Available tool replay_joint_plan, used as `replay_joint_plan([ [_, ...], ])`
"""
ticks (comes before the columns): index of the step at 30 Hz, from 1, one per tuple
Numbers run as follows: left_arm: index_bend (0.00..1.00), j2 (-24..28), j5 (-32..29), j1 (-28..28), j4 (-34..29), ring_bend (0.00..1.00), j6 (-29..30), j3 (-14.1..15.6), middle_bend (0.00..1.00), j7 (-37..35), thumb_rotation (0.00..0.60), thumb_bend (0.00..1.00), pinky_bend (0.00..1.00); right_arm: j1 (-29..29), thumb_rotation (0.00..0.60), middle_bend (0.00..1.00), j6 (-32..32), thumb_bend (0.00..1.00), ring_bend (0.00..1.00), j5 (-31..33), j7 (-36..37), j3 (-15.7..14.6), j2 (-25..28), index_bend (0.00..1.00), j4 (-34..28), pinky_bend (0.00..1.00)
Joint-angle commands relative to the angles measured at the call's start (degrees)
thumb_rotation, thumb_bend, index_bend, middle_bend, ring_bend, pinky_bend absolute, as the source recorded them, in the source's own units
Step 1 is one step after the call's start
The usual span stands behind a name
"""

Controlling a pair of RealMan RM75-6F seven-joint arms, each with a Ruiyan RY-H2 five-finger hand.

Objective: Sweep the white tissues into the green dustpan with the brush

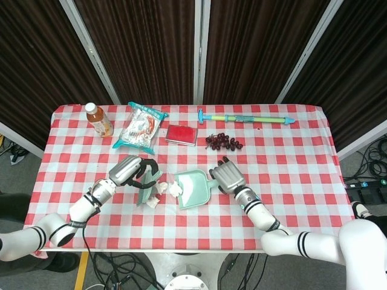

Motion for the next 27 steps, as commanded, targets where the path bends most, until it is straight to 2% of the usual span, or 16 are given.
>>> replay_joint_plan([
  [1,0.53,0.7,-3.2,3.5,-4.6,0.78,1.2,0.2,0.57,9.1,0.6,0.48,0.85,0.1,0.6,0.54,-0.3,0.37,0.24,-0.5,0.1,-0.4,0.1,0.63,-0.2,0.17],
  [6,0.53,-1.9,-7.2,6.7,-6.5,0.78,3.6,-1.4,0.57,19.1,0.6,0.48,0.85,0.3,0.6,0.54,-0.4,0.37,0.24,-0.7,0.1,-0.3,0.0,0.63,-0.2,0.17],
  [12,0.53,-6.1,-10.9,7.9,-5.6,0.78,3.5,-3.8,0.57,24.3,0.6,0.48,0.85,0.7,0.6,0.54,-0.3,0.37,0.24,-0.3,-0.2,0.0,-0.5,0.63,-0.2,0.17],
  [27,0.53,-11.7,-10.2,5.7,-4.1,0.78,0.4,-7.7,0.57,24.2,0.6,0.48,0.85,1.3,0.6,0.54,0.8,0.37,0.24,1.4,-1.3,0.6,-2.0,0.63,-0.2,0.17],
])
